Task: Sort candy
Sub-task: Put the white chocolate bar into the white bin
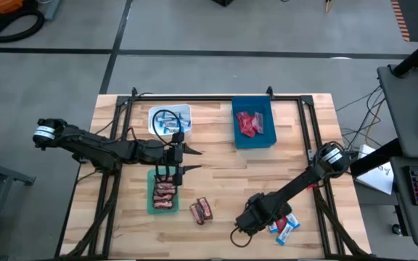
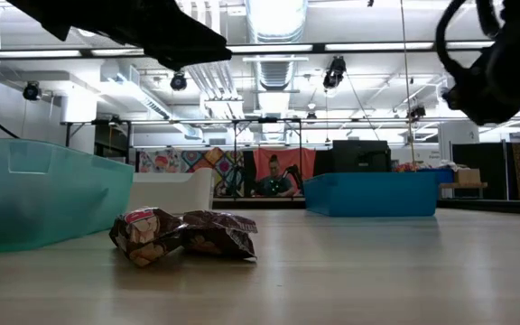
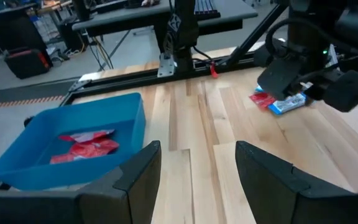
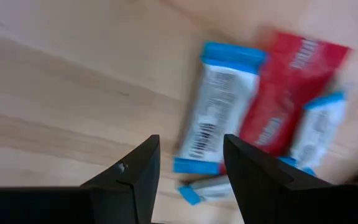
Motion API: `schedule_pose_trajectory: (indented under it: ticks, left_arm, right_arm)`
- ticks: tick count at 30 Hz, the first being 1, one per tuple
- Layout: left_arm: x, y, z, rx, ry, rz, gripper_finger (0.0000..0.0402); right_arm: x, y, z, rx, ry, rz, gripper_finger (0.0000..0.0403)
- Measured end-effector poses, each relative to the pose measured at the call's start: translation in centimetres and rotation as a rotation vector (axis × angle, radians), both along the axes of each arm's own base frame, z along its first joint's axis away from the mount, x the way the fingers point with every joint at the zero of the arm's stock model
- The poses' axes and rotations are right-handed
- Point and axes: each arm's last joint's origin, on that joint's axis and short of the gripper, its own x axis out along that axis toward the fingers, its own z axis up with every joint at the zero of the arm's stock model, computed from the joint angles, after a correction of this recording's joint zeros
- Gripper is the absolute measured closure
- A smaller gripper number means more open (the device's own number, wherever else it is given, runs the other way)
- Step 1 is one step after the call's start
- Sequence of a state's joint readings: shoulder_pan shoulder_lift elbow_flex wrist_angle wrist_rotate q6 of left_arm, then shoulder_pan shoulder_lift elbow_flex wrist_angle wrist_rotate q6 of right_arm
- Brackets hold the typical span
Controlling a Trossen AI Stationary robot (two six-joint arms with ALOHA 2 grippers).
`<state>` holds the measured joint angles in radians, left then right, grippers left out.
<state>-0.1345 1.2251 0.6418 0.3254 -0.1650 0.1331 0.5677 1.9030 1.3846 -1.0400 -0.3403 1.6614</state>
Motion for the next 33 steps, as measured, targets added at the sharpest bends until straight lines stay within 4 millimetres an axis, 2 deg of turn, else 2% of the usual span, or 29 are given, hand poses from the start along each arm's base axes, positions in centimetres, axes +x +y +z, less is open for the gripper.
schedule_pose_trajectory:
  ticks: [7,18,22,29,33]
  left_arm:
    - [0.1,0.0,0.4,0.034,-0.011,-0.004,0.0212]
    - [0.2,0.0,0.5,0.066,-0.015,-0.007,0.0212]
    - [0.2,0.0,0.5,0.066,-0.016,-0.007,0.0212]
    - [0.2,0.0,0.5,0.066,-0.016,-0.007,0.0212]
    - [0.2,-0.1,0.4,0.057,-0.014,-0.045,0.0212]
  right_arm:
    - [-0.3,-0.2,-0.1,-0.049,0.013,0.001,0.0234]
    - [0.1,0.0,-2.7,-0.053,0.043,0.101,0.0242]
    - [0.4,0.0,-2.9,-0.046,0.022,0.13,0.0276]
    - [0.3,-0.1,-2.1,-0.044,-0.011,0.149,0.0371]
    - [0.2,-0.4,-1.0,-0.078,-0.077,0.19,0.0378]
